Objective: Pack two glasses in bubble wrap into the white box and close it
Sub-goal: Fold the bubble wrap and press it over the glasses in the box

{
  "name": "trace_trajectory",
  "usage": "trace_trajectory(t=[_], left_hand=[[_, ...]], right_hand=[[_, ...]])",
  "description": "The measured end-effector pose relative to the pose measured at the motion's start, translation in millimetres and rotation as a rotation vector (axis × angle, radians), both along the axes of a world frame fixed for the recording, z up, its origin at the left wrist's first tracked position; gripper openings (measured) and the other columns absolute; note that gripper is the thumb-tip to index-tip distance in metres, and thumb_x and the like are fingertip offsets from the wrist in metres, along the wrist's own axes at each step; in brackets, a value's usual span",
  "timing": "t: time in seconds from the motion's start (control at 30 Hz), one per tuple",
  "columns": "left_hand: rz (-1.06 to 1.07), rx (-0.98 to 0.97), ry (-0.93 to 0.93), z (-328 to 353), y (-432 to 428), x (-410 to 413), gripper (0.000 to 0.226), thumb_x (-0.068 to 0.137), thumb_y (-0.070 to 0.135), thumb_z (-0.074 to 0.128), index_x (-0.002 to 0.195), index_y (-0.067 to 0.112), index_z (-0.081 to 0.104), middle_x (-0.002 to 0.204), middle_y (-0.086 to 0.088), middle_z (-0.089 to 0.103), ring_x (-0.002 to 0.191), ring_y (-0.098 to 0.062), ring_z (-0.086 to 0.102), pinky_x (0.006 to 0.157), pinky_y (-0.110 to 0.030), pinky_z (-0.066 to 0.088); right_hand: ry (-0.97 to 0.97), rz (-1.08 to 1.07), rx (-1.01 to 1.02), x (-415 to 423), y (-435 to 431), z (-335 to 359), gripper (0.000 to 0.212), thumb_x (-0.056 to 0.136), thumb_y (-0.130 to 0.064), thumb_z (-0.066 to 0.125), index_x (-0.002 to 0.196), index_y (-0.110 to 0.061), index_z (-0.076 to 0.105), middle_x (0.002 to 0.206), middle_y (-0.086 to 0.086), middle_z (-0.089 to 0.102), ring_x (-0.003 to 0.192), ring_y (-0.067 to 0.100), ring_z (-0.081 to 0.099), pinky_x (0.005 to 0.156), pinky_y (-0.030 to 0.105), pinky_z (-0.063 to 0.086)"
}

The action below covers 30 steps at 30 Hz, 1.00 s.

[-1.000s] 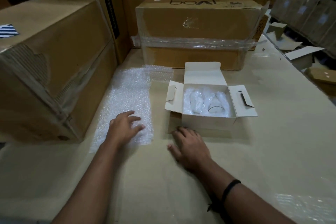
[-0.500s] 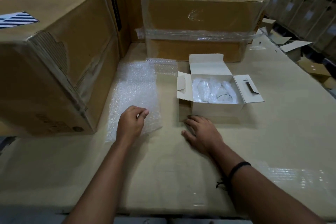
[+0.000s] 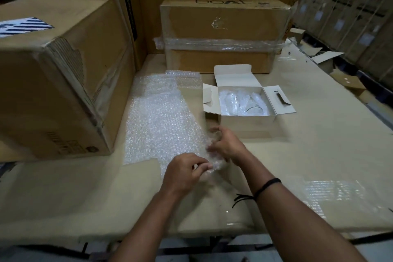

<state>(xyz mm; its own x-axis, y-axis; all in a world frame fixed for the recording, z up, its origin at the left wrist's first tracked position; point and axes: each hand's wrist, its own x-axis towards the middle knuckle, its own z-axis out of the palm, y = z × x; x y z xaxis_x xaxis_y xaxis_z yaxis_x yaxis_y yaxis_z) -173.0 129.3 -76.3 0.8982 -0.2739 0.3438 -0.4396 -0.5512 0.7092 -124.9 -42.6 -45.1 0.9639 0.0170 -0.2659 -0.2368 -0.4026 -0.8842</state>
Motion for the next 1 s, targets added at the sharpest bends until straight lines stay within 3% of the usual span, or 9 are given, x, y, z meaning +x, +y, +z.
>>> trace_trajectory(t=[0.1, 0.27, 0.37, 0.47, 0.53, 0.63, 0.77, 0.9, 1.0], left_hand=[[0.087, -0.031, -0.117, 0, 4, 4, 0.034, 0.085, 0.056, 0.054, 0.083, 0.028, 0.073, 0.083, 0.014, 0.07, 0.078, -0.01, 0.06, 0.077, -0.04, 0.045], [0.173, 0.104, -0.079, 0, -4, 26, 0.05, 0.087, 0.06, 0.039, 0.109, 0.028, 0.069, 0.116, 0.01, 0.066, 0.113, -0.013, 0.054, 0.09, -0.031, 0.025], [0.126, 0.244, -0.049, -3, -20, 37, 0.052, 0.088, 0.058, 0.037, 0.126, 0.031, 0.06, 0.136, 0.009, 0.054, 0.131, -0.013, 0.04, 0.1, -0.034, 0.019], [0.131, 0.383, -0.033, -7, -39, 40, 0.041, 0.093, 0.049, 0.044, 0.131, 0.035, 0.053, 0.148, 0.01, 0.04, 0.142, -0.014, 0.021, 0.109, -0.04, 0.008], [0.201, 0.43, -0.01, -10, -47, 42, 0.038, 0.095, 0.047, 0.047, 0.131, 0.037, 0.053, 0.152, 0.007, 0.036, 0.144, -0.017, 0.016, 0.11, -0.044, 0.006], [0.453, 0.499, 0.083, -11, -51, 49, 0.041, 0.094, 0.047, 0.049, 0.134, 0.039, 0.05, 0.154, 0.002, 0.031, 0.143, -0.023, 0.015, 0.111, -0.048, 0.01], [0.776, 0.566, 0.221, -10, -37, 60, 0.053, 0.091, 0.045, 0.054, 0.14, 0.03, 0.042, 0.146, -0.006, 0.041, 0.131, -0.029, 0.031, 0.101, -0.044, 0.02], [0.855, 0.555, 0.229, -13, -24, 69, 0.046, 0.089, 0.039, 0.058, 0.132, 0.025, 0.05, 0.128, -0.005, 0.058, 0.118, -0.03, 0.044, 0.094, -0.044, 0.025], [0.974, 0.503, 0.222, -8, -15, 72, 0.047, 0.085, 0.044, 0.061, 0.125, 0.02, 0.057, 0.131, -0.008, 0.056, 0.12, -0.033, 0.042, 0.098, -0.047, 0.025]], right_hand=[[0.081, 0.009, -0.026, -6, -13, -1, 0.048, 0.079, 0.009, 0.066, 0.122, -0.01, 0.055, 0.086, 0.022, 0.069, 0.056, 0.021, 0.058, 0.045, 0.022, 0.043], [0.179, 0.195, -0.247, -14, -69, 8, 0.044, 0.081, 0.013, 0.055, 0.113, -0.016, 0.065, 0.069, 0.0, 0.067, 0.051, 0.011, 0.056, 0.054, 0.026, 0.046], [0.197, 0.221, -0.496, -14, -107, 25, 0.05, 0.08, 0.01, 0.047, 0.112, -0.022, 0.068, 0.069, -0.006, 0.068, 0.054, 0.008, 0.058, 0.054, 0.019, 0.045], [0.207, 0.214, -0.603, -4, -141, 37, 0.049, 0.082, 0.013, 0.043, 0.117, -0.012, 0.066, 0.075, 0.002, 0.068, 0.056, 0.014, 0.055, 0.055, 0.02, 0.044], [0.214, 0.203, -0.685, 3, -161, 40, 0.045, 0.083, 0.011, 0.051, 0.121, -0.009, 0.064, 0.089, 0.01, 0.071, 0.066, 0.021, 0.056, 0.061, 0.025, 0.045], [0.131, 0.195, -0.892, 9, -179, 31, 0.044, 0.085, -0.001, 0.059, 0.125, -0.018, 0.064, 0.109, 0.007, 0.071, 0.097, 0.023, 0.063, 0.082, 0.028, 0.047], [-0.175, 0.201, -1.159, 1, -169, 12, 0.039, 0.091, -0.021, 0.056, 0.128, -0.034, 0.057, 0.125, -0.005, 0.062, 0.116, 0.021, 0.053, 0.093, 0.037, 0.034], [-0.523, 0.153, -1.042, -21, -139, -5, 0.035, 0.093, -0.036, 0.057, 0.127, -0.029, 0.061, 0.135, -0.003, 0.057, 0.124, 0.023, 0.049, 0.105, 0.041, 0.028], [-0.428, 0.342, -0.986, -33, -117, -24, 0.057, 0.094, -0.058, 0.03, 0.14, -0.03, 0.047, 0.152, 0.0, 0.039, 0.138, 0.022, 0.037, 0.113, 0.042, 0.023]])
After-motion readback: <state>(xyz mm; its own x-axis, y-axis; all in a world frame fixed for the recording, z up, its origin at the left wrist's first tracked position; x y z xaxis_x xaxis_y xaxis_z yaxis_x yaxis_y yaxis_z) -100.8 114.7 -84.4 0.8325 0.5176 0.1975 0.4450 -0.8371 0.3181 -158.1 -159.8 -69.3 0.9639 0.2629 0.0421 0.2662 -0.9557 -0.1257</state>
